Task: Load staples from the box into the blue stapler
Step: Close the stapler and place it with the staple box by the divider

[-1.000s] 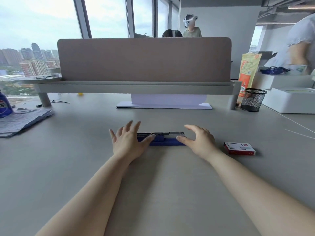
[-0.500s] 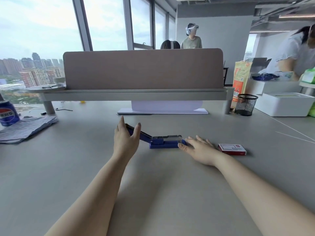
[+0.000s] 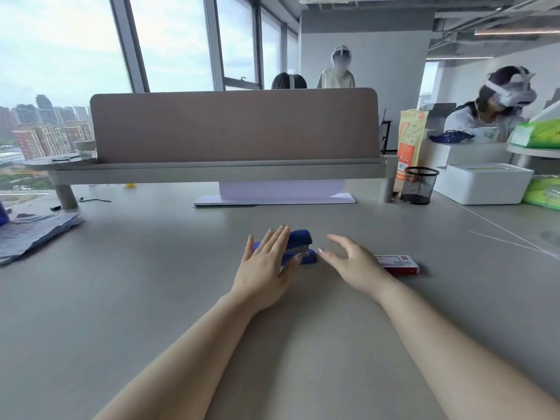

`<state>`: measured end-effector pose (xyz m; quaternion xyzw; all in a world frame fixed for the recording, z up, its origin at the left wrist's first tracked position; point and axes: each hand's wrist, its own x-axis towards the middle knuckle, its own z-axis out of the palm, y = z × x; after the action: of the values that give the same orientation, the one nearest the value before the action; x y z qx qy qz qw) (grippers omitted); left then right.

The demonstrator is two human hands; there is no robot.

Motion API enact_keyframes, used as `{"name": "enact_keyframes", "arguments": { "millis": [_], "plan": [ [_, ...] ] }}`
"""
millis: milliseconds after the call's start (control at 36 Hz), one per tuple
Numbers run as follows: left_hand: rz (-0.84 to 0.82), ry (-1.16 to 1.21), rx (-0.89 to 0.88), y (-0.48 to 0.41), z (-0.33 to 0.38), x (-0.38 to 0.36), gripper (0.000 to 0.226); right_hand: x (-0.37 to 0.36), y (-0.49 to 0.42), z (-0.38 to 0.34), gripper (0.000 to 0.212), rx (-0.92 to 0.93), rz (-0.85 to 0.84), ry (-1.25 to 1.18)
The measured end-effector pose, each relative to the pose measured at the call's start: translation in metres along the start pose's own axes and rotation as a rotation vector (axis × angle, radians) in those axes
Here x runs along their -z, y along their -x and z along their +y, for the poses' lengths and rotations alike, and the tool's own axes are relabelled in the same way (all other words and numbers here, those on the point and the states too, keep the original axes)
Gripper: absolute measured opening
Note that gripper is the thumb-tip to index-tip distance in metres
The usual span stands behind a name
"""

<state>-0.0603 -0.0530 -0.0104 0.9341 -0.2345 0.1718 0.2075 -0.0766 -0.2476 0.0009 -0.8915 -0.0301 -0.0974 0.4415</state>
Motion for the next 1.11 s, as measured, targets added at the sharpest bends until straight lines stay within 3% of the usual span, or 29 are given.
{"name": "enact_keyframes", "arguments": {
  "millis": [194,306,472,639,1111],
  "plan": [
    [-0.014,-0.101,0.013,0.001,-0.002,-0.002,0.057,-0.012,-0.001,-0.009,0.055,0.288,0.013,0.351],
    [-0.046,-0.148,0.0,0.001,0.0,0.001,0.055,-0.017,-0.003,-0.01,0.056,0.317,-0.036,0.551],
    [0.013,-0.106,0.021,0.002,0.003,0.003,0.055,-0.017,0.0,-0.013,0.058,0.33,-0.006,0.496],
    [-0.003,-0.145,0.005,0.003,0.005,0.003,0.054,-0.016,0.001,-0.015,0.051,0.301,-0.004,0.502],
    [-0.045,-0.123,-0.029,0.004,0.0,-0.004,0.067,0.002,0.008,-0.005,0.057,0.263,0.023,0.479]
  ]
}}
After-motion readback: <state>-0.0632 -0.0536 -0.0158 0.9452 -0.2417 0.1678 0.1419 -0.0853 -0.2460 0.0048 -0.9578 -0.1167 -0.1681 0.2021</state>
